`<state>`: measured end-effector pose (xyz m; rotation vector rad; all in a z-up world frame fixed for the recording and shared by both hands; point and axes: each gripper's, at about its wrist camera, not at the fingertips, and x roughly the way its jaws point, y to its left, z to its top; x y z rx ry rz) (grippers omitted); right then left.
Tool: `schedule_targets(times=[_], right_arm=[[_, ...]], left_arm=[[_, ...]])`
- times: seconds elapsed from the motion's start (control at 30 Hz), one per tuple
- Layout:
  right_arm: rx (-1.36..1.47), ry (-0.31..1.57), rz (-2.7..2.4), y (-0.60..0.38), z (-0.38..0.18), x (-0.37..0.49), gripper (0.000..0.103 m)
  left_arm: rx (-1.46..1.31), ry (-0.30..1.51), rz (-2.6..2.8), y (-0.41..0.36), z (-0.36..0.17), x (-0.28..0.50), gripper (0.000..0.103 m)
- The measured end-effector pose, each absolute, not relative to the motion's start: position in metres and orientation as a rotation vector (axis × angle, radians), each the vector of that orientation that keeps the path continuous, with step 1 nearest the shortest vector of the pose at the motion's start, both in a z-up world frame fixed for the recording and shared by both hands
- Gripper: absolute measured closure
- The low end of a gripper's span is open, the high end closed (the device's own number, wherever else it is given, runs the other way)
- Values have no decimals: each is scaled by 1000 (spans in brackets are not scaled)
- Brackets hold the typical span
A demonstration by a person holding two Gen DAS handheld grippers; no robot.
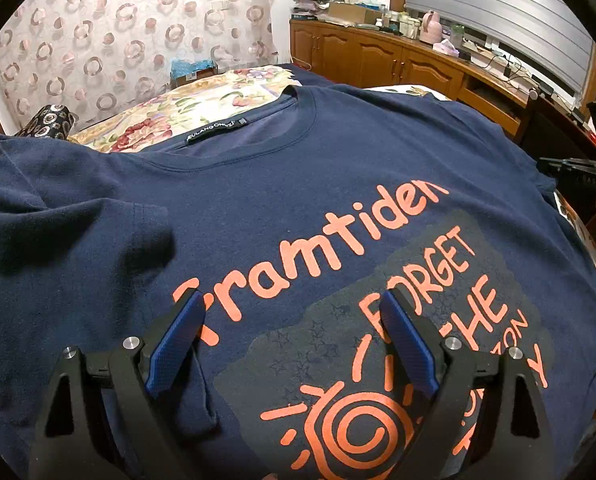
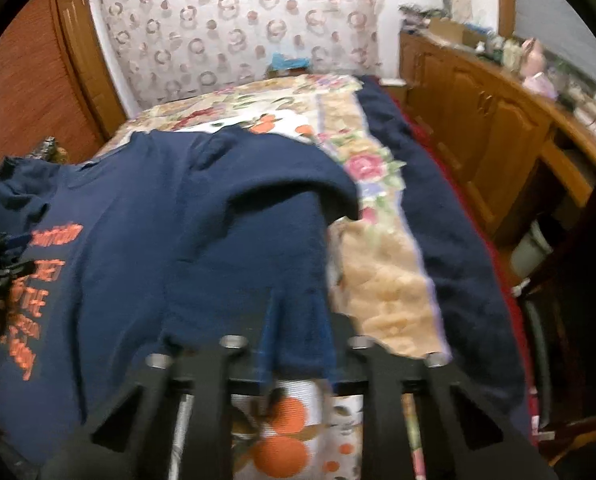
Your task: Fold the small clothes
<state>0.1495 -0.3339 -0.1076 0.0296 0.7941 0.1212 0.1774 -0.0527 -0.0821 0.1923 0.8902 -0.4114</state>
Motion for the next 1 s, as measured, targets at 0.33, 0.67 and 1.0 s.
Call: schedule_targets(times=[0.33,0.67,1.0], right_arm=[[-38,690,144,-312,-82,140,102],[-124,582,311,-253,-46,143,102],[-180,667,430,-200,-78,135,85]], left_arm=[[196,889,-414,-53,-82,177,13],[140,778,-381,-33,-51,162,13],[60,722,-384,-13,-36,144,13]])
